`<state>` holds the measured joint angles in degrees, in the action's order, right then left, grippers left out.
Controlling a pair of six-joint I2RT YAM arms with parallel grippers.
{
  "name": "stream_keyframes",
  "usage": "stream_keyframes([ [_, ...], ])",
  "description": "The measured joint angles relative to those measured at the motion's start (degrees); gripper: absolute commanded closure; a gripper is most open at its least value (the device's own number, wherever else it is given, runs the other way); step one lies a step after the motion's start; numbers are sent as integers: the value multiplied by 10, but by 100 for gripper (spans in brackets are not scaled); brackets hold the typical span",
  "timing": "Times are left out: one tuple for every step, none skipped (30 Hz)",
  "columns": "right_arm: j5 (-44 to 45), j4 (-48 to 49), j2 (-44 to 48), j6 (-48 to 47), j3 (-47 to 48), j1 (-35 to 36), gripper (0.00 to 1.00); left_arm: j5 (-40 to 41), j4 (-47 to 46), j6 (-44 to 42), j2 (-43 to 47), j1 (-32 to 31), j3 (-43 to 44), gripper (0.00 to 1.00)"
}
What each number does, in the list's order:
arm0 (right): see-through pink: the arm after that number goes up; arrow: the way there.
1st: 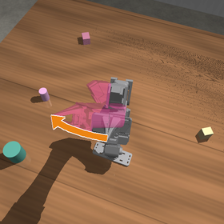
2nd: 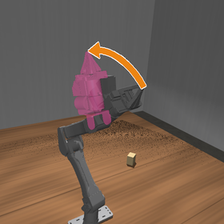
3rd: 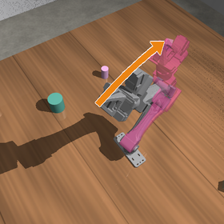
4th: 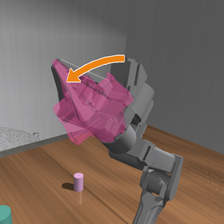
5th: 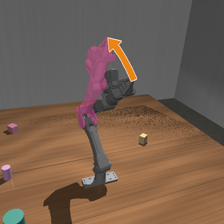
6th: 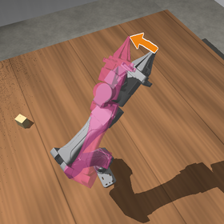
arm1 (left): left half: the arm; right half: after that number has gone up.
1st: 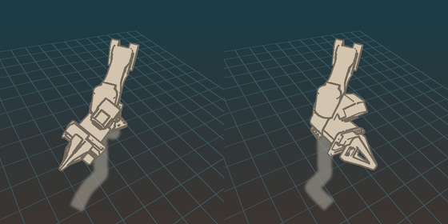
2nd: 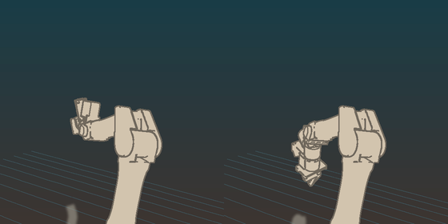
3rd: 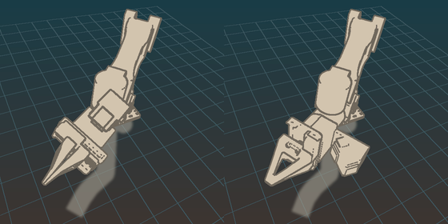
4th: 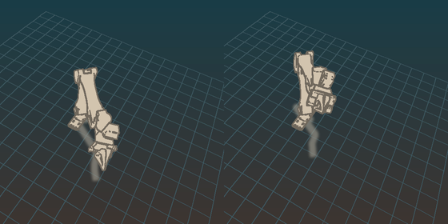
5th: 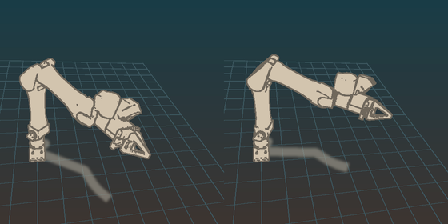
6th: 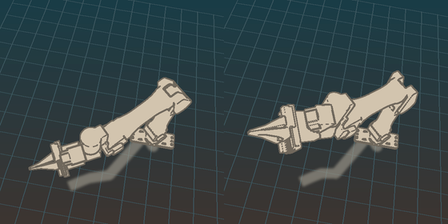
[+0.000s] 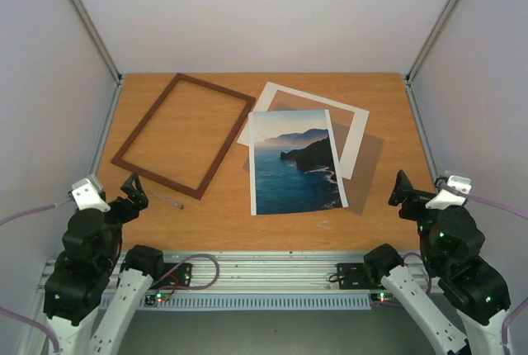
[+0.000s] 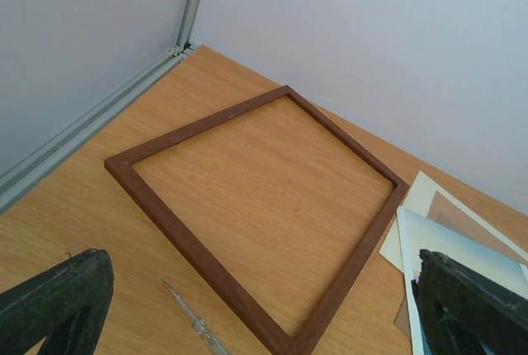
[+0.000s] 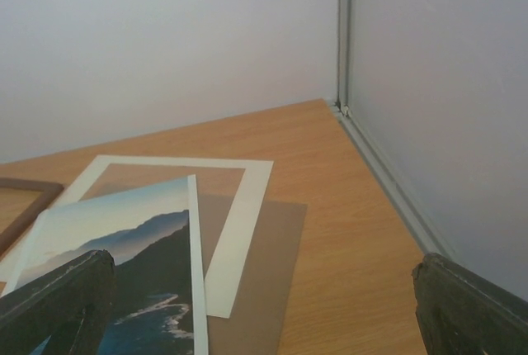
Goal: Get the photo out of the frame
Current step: Reset both arms
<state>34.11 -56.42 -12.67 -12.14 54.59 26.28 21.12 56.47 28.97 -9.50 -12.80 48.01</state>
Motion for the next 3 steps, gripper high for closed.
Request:
stream_keyframes([
  [0,1,0,-1,-1,0,2,1,0,-1,1,0,0,1],
  [0,2,0,-2,-2,0,1,1,0,-1,2,0,0,1],
  [0,3,0,-2,-2,0,1,2,0,-2,2,0,0,1],
])
